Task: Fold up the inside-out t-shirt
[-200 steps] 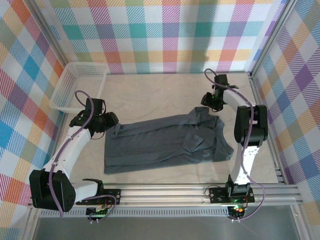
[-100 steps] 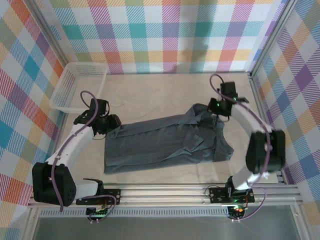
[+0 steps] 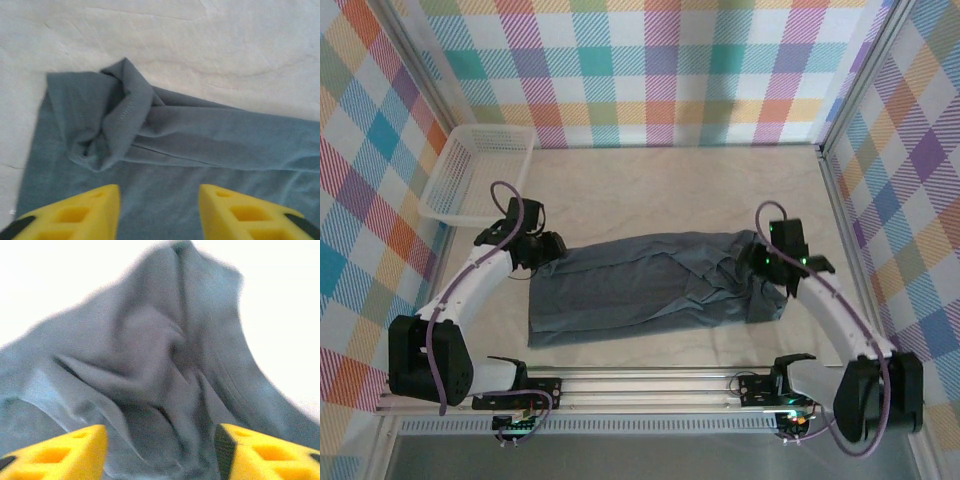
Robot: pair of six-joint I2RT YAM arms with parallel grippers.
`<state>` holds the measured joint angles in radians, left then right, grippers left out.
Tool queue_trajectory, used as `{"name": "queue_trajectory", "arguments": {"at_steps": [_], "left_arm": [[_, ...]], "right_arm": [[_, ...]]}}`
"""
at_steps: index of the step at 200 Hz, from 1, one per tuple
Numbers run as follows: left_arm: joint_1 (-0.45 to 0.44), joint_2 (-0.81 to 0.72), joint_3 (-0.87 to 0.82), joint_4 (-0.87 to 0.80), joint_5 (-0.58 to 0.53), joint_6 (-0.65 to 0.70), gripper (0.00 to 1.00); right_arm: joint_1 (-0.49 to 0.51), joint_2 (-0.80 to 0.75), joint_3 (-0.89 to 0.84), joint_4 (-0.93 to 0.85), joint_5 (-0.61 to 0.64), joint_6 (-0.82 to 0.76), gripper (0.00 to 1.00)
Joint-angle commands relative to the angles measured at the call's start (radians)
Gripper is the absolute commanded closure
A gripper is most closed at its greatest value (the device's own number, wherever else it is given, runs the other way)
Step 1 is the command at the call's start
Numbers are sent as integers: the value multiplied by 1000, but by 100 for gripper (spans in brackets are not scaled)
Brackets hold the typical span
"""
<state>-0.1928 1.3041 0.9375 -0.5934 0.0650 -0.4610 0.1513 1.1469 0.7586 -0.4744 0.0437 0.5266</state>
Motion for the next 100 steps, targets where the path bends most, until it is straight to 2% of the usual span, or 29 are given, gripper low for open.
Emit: {"name": "queue_trajectory", "arguments": {"at_steps": [1, 12, 18, 31, 74, 100], "left_arm": [[-74, -13, -25, 20, 52, -25, 80], [-123, 21, -18, 0, 33, -59, 100], [-149, 44, -15, -5, 18, -76, 100], [-194, 95, -9, 7, 10, -94, 100], [-220, 348, 71, 47, 46, -129, 100], [-220, 497, 158, 67, -32, -138, 100]], "right_arm": [[4, 138, 91, 37, -35, -8, 64], [5, 218, 128, 31, 0, 17, 82], [5, 260, 151, 11, 25, 33, 90], [5, 352, 191, -14, 54, 36, 100], [3, 590, 304, -75, 51, 44, 100], [-6, 661, 342, -89, 55, 86, 100]]}}
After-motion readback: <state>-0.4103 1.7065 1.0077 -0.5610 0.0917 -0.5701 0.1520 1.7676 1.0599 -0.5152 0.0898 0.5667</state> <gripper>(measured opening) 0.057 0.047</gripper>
